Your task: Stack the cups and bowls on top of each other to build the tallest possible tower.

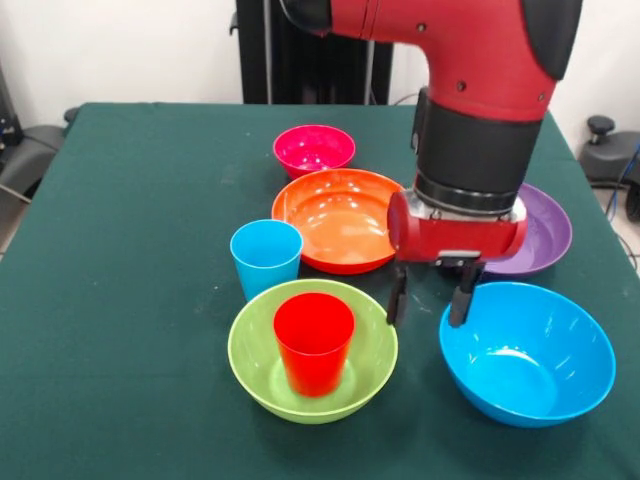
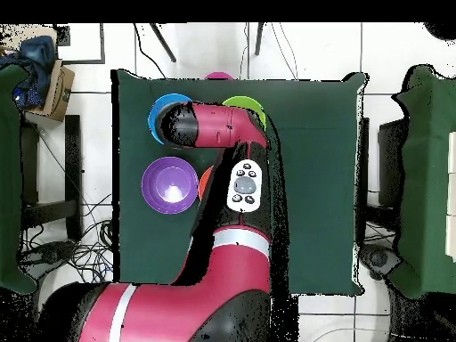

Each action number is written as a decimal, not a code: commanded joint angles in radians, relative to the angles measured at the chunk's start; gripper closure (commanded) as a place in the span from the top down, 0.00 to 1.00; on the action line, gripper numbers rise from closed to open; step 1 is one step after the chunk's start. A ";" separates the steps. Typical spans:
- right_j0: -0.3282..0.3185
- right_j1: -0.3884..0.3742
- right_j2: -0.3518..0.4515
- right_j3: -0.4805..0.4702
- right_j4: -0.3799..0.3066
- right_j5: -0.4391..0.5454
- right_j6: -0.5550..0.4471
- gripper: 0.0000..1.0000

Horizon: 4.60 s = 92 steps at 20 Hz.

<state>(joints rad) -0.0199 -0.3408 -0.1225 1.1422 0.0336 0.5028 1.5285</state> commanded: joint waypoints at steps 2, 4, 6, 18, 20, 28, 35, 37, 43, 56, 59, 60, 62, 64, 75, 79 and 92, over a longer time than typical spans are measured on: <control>0.039 0.073 0.016 -0.011 -0.025 -0.023 0.164 1.00; 0.036 0.073 0.021 -0.009 -0.015 -0.021 0.161 1.00; 0.036 0.076 0.022 -0.014 -0.009 -0.020 0.160 1.00; 0.050 0.056 0.022 -0.036 0.037 0.043 0.173 1.00; 0.053 0.064 0.015 -0.043 0.042 0.039 0.174 1.00; 0.054 0.071 0.011 -0.052 0.050 0.039 0.171 1.00; 0.053 0.087 0.013 -0.069 0.057 0.031 0.178 1.00; 0.051 0.083 0.018 -0.067 0.061 0.032 0.179 1.00; 0.051 0.087 0.018 -0.074 0.073 0.030 0.180 1.00; 0.081 0.120 -0.008 -0.128 0.090 0.066 0.223 1.00; 0.086 0.126 -0.011 -0.133 0.087 0.069 0.228 1.00; 0.090 0.129 -0.011 -0.136 0.086 0.070 0.230 1.00; 0.094 0.130 -0.008 -0.134 0.084 0.071 0.231 1.00; 0.096 0.126 0.000 -0.125 0.084 0.073 0.228 1.00; 0.075 0.119 0.078 -0.064 0.072 0.101 0.132 1.00; 0.071 0.125 0.086 -0.054 0.063 0.104 0.117 1.00; 0.067 0.155 0.089 -0.050 0.031 0.082 0.088 1.00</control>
<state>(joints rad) 0.0612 -0.2143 -0.1596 1.0334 0.1082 0.4986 1.6130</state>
